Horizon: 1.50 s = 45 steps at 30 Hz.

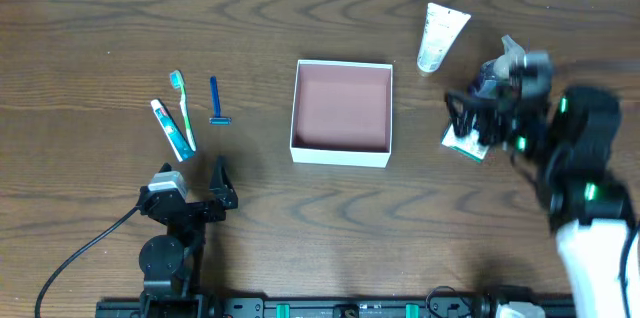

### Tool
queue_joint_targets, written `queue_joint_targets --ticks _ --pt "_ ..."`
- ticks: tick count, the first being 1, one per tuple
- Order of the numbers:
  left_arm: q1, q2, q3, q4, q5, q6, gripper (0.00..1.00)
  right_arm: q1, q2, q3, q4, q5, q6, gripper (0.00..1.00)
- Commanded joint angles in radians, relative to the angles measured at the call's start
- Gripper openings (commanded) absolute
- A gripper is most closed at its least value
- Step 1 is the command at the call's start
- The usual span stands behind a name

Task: Pack container
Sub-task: 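Reach the right gripper to the white Pantene tube and grasp it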

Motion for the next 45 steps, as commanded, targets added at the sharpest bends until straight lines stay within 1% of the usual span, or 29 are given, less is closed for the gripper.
queue_joint_targets --ticks 1,4,8,11,14,17,20,24,31,34,37,39,45 --pt "0.005 0.0 -0.035 -0.014 -0.004 0.014 0.98 -0.012 0.136 0.166 -0.025 -0.174 -0.072 0.99" --pt "0.005 0.0 -0.035 -0.014 -0.004 0.014 0.98 -0.012 0.208 0.23 0.026 -0.277 -0.069 0.99" --pt "0.005 0.0 -0.035 -0.014 -0.004 0.014 0.98 -0.012 0.248 0.254 0.108 -0.27 -0.089 0.99" --pt "0.005 0.0 -0.035 -0.014 -0.004 0.014 0.98 -0.012 0.272 0.275 0.097 -0.145 -0.091 0.99" --pt "0.005 0.0 -0.035 -0.014 -0.004 0.014 0.98 -0.011 0.29 0.282 0.068 0.039 -0.106 0.99" --pt "0.005 0.0 -0.035 -0.014 -0.004 0.014 0.98 -0.01 0.321 0.282 0.069 0.128 -0.124 0.99" --pt "0.005 0.0 -0.035 -0.014 -0.004 0.014 0.98 -0.01 0.374 0.282 0.097 0.133 -0.136 0.99" --pt "0.005 0.0 -0.035 -0.014 -0.004 0.014 0.98 -0.01 0.471 0.282 0.183 0.132 -0.119 0.99" --pt "0.005 0.0 -0.035 -0.014 -0.004 0.014 0.98 -0.01 0.563 0.282 0.305 0.06 -0.105 1.0" --pt "0.005 0.0 -0.035 -0.014 -0.004 0.014 0.98 -0.01 0.591 0.282 0.329 0.054 -0.105 0.91" --pt "0.005 0.0 -0.035 -0.014 -0.004 0.014 0.98 -0.01 0.614 0.282 0.356 0.018 -0.106 0.86" --pt "0.005 0.0 -0.035 -0.014 -0.004 0.014 0.98 -0.009 0.629 0.282 0.377 -0.009 -0.105 0.83" --pt "0.005 0.0 -0.035 -0.014 -0.004 0.014 0.98 0.006 0.68 0.282 0.407 -0.023 -0.105 0.81"
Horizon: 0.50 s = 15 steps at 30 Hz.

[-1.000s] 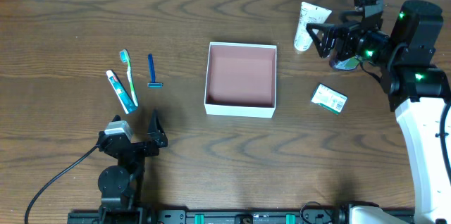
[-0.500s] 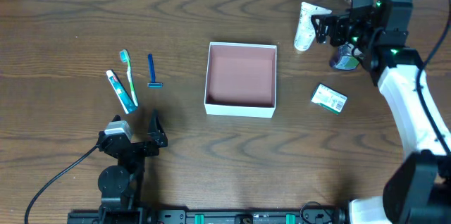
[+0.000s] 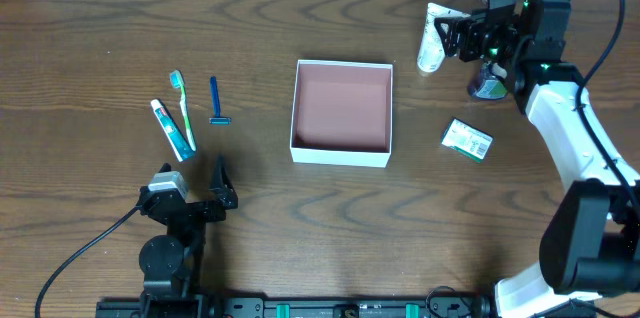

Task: Pack container
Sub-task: 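Reach the right gripper to the white Pantene tube and grasp it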

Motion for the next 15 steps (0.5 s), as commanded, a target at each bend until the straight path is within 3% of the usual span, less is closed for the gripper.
queue_joint_targets --ticks 1,4,11,15 --pt "0.005 0.0 -0.035 -0.014 -0.004 0.014 0.98 0.008 0.034 0.021 0.013 -0.03 -0.004 0.78" --pt "0.005 0.0 -0.035 -0.014 -0.004 0.014 0.98 0.011 0.037 0.021 0.02 -0.033 -0.004 0.66" --pt "0.005 0.0 -0.035 -0.014 -0.004 0.014 0.98 0.011 0.036 0.021 0.021 -0.034 -0.003 0.18" --pt "0.005 0.0 -0.035 -0.014 -0.004 0.014 0.98 0.011 0.036 0.021 0.02 -0.052 0.0 0.1"
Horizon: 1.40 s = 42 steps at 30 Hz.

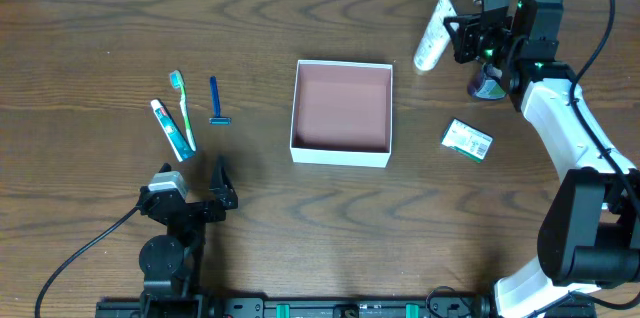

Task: Pack container
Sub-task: 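Reach the right gripper to the white Pantene tube and grasp it, then lift the Pantene tube and carry it over the box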

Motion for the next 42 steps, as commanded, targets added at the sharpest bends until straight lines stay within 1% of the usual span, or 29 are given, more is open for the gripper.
queue_joint_targets --ticks 1,2,3,14,27,30,34,38,42 --pt "0.005 0.0 -0.035 -0.014 -0.004 0.014 0.98 0.007 0.002 0.021 -0.002 -0.024 0.0 0.09" --pt "0.005 0.0 -0.035 -0.014 -0.004 0.014 0.98 0.007 0.002 0.021 -0.002 -0.024 0.0 0.08" --pt "0.005 0.0 -0.035 -0.014 -0.004 0.014 0.98 0.007 0.002 0.021 -0.002 -0.024 0.0 0.01" --pt "0.005 0.0 -0.035 -0.014 -0.004 0.014 0.98 0.009 -0.014 0.043 0.002 -0.038 0.019 0.01" --pt "0.005 0.0 -0.035 -0.014 -0.004 0.014 0.98 0.089 -0.143 0.272 -0.179 -0.01 0.037 0.01" --pt "0.005 0.0 -0.035 -0.014 -0.004 0.014 0.98 0.119 -0.178 0.303 -0.227 0.043 0.038 0.01" --pt "0.005 0.0 -0.035 -0.014 -0.004 0.014 0.98 0.17 -0.235 0.312 -0.281 0.159 0.049 0.02" --pt "0.005 0.0 -0.035 -0.014 -0.004 0.014 0.98 0.243 -0.261 0.312 -0.326 0.22 0.105 0.01" --pt "0.005 0.0 -0.035 -0.014 -0.004 0.014 0.98 0.34 -0.259 0.312 -0.332 0.317 0.144 0.01"
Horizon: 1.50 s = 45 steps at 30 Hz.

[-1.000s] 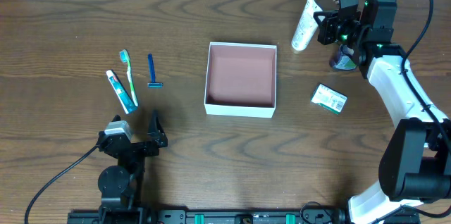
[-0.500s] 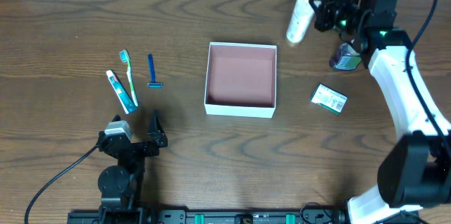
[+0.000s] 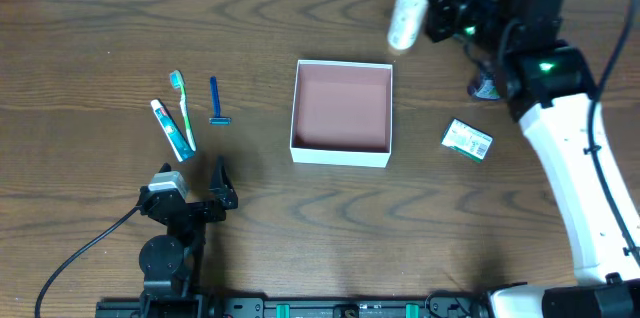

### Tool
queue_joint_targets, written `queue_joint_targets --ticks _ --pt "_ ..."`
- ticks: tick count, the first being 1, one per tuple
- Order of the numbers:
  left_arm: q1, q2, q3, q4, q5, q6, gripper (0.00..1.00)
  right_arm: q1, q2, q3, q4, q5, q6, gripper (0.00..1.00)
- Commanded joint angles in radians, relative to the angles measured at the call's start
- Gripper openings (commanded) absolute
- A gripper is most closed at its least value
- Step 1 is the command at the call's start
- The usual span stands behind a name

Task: Pack container
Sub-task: 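Lift the Pantene tube and carry it over the box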

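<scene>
The white box with a pink inside sits open in the middle of the table. My right gripper is raised above the far right of the box, shut on the white tube, which hangs tilted off the table. A green and white packet lies right of the box, and a small dark jar shows behind the right arm. Left of the box lie a toothbrush, a small toothpaste tube and a blue razor. My left gripper rests open near the front left.
A black cable runs from the left arm's base to the front left edge. The right arm's white link spans the right side of the table above the packet.
The right gripper, which was at the tube's end on the table, is now higher and further left with the tube lifted in it. The left arm has not moved.
The right arm was first over the green packet at the right. Then it stood at the far right beside the white tube lying on the table. Then it was closed on the tube's end, slightly tilted. Now the tube hangs raised near the box's far right corner.
</scene>
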Motion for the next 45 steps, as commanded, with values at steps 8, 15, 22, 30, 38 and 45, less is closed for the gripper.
queue_joint_targets --ticks 8,15,22,30,38,45 --pt "0.005 0.0 -0.035 -0.014 -0.004 0.014 0.98 0.265 0.032 0.031 0.027 0.329 0.184 0.01" --pt "0.005 0.0 -0.035 -0.014 -0.004 0.014 0.98 0.356 0.157 0.031 0.077 0.379 0.254 0.01" --pt "0.005 0.0 -0.035 -0.014 -0.004 0.014 0.98 0.407 0.278 0.031 0.148 0.38 0.299 0.01" --pt "0.005 0.0 -0.035 -0.014 -0.004 0.014 0.98 0.413 0.36 0.031 0.216 0.383 0.317 0.02" --pt "0.005 0.0 -0.035 -0.014 -0.004 0.014 0.98 0.415 0.369 0.031 0.257 0.398 0.317 0.02" --pt "0.005 0.0 -0.035 -0.014 -0.004 0.014 0.98 0.447 0.369 0.031 0.248 0.379 0.308 0.27"
